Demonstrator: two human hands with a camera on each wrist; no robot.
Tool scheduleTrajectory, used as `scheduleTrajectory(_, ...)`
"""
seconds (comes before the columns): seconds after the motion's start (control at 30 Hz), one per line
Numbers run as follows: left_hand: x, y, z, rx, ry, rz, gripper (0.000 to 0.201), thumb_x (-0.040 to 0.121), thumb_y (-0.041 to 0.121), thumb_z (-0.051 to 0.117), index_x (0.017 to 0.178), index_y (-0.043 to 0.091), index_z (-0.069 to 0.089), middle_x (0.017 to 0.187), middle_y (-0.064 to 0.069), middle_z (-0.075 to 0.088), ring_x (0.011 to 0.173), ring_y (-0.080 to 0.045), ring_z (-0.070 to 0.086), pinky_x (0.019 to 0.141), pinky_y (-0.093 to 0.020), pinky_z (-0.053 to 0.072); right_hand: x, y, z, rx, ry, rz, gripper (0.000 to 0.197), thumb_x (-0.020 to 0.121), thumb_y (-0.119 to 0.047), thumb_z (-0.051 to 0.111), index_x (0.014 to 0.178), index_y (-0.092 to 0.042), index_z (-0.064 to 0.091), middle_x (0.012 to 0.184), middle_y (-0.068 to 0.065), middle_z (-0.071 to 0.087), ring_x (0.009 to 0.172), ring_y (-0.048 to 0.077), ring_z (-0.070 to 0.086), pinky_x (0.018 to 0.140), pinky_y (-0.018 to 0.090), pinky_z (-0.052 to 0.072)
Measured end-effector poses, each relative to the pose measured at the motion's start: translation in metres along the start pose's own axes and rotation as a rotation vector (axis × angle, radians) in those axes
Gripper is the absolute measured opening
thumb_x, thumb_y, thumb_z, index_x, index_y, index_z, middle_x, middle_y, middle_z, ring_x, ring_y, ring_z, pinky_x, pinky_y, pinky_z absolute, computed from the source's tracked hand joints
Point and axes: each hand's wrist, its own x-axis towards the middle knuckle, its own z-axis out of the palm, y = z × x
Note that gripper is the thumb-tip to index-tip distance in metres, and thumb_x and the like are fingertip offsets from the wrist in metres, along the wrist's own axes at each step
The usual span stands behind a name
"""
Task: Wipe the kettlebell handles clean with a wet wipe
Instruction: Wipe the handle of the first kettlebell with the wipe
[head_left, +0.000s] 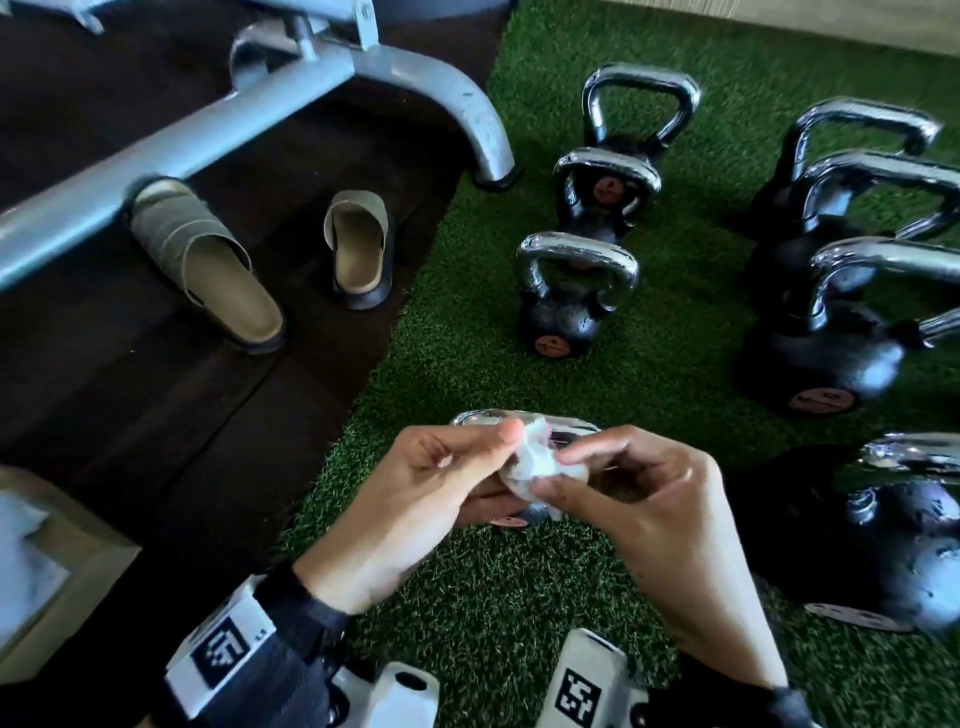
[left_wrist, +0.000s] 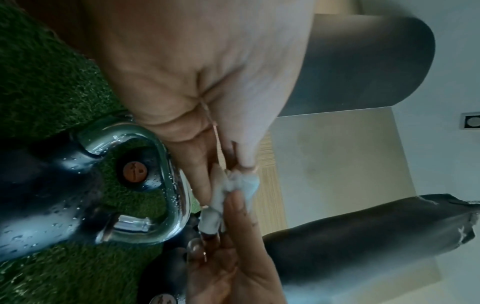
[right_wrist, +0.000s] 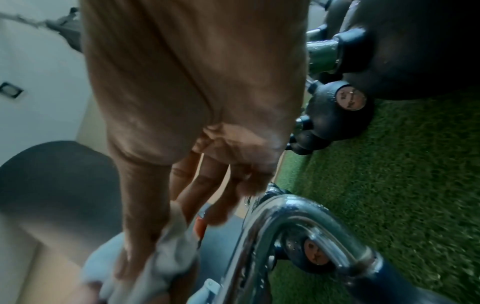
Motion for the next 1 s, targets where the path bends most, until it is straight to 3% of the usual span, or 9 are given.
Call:
scheduleTrajectory(0.17,-0.002,-0.007,-0.006,-0.079,0.02,-0.033,0.029,0.087,0.016,0.067,0.112,0.007,0.078,0.115,-0.015,0.076,0.109,-0.027,0.074,0.093,-0.033,0.06,0.003,0.013,0.007,-0.187,0.078,-0.023,0.039,0.063,-0.026,0.096,0.082,-0.023,0.062,0.072,-0.006,0.06,0.062,0.006,0.049,0.056,0.021,0.041)
scheduleTrajectory(0.27,-0.003,-0.003,-0.007,-0.051,0.033,0.014,0.026,0.083,0.015,0.071,0.107,0.012,0.08,0.113,-0.012,0.078,0.106,-0.025,0.075,0.088,-0.032,0.062,0.002,0.026,-0.005,0.174,0.004,-0.026,0.048,0.065,-0.03,0.095,0.097,-0.019,0.06,0.094,0.002,0.059,0.085,0.015,0.053,0.074,0.029,0.044)
scheduleTrajectory(0.33,-0.001,0.001,-0.008,0.079,0.096,0.169,0.026,0.085,0.014,0.074,0.11,0.012,0.08,0.114,-0.006,0.078,0.108,-0.02,0.075,0.087,-0.03,0.062,0.006,0.053,-0.016,0.397,0.177,0.056,0.041,0.069,-0.017,0.086,0.102,-0.02,0.062,0.11,0.003,0.064,0.1,0.021,0.058,0.088,0.04,0.046)
scheduleTrajectory(0.43,0.006,0.006,-0.006,0.452,0.258,0.538,0.025,0.089,0.01,0.076,0.114,0.01,0.077,0.113,0.005,0.078,0.107,-0.009,0.074,0.09,-0.025,0.06,0.007,0.104,-0.022,0.149,0.193,0.192,0.054,0.08,-0.005,0.079,0.125,-0.028,0.061,0.129,-0.003,0.067,0.122,0.019,0.062,0.103,0.051,0.048)
scheduleTrajectory(0.53,0.021,0.0,-0.001,0.767,0.269,0.736,0.024,0.091,0.01,0.077,0.115,0.012,0.077,0.117,0.008,0.076,0.108,0.0,0.072,0.092,-0.024,0.06,0.006,0.128,-0.004,-0.083,0.069,0.276,0.054,0.075,-0.043,0.087,0.123,-0.026,0.066,0.116,-0.007,0.075,0.113,0.013,0.069,0.094,0.037,0.052)
scheduleTrajectory(0.63,0.033,-0.009,-0.002,1.053,0.237,0.792,0.028,0.093,0.013,0.076,0.121,0.012,0.075,0.126,0.004,0.073,0.114,0.003,0.068,0.095,-0.023,0.058,0.009,0.139,0.013,-0.132,0.207,0.241,0.031,0.079,-0.039,0.082,0.102,-0.02,0.075,0.096,-0.003,0.079,0.093,0.016,0.075,0.075,0.027,0.059)
scheduleTrajectory(0.7,0.034,-0.013,-0.007,1.132,0.206,0.831,0.031,0.092,0.012,0.078,0.123,0.013,0.075,0.128,0.006,0.071,0.115,0.003,0.067,0.099,-0.025,0.056,0.009,0.144,0.015,-0.164,0.224,0.22,0.029,0.081,-0.042,0.08,0.101,-0.022,0.075,0.096,-0.005,0.079,0.091,0.012,0.075,0.076,0.031,0.061)
scheduleTrajectory(0.9,0.028,-0.011,-0.032,0.963,0.319,0.877,0.033,0.088,0.007,0.079,0.12,0.015,0.072,0.121,0.015,0.07,0.11,0.007,0.068,0.095,-0.029,0.059,0.01,0.141,0.014,-0.174,0.221,0.25,0.032,0.077,-0.043,0.082,0.102,-0.023,0.076,0.094,-0.01,0.079,0.086,0.0,0.074,0.075,0.025,0.06)
scheduleTrajectory(1.0,0.025,-0.019,-0.033,1.036,0.265,0.918,0.032,0.083,0.004,0.083,0.115,0.01,0.077,0.119,0.004,0.075,0.109,-0.001,0.071,0.093,-0.033,0.061,0.009,0.142,0.012,-0.157,0.244,0.274,0.027,0.075,-0.043,0.084,0.094,-0.026,0.076,0.09,-0.009,0.079,0.082,0.001,0.074,0.073,0.025,0.058)
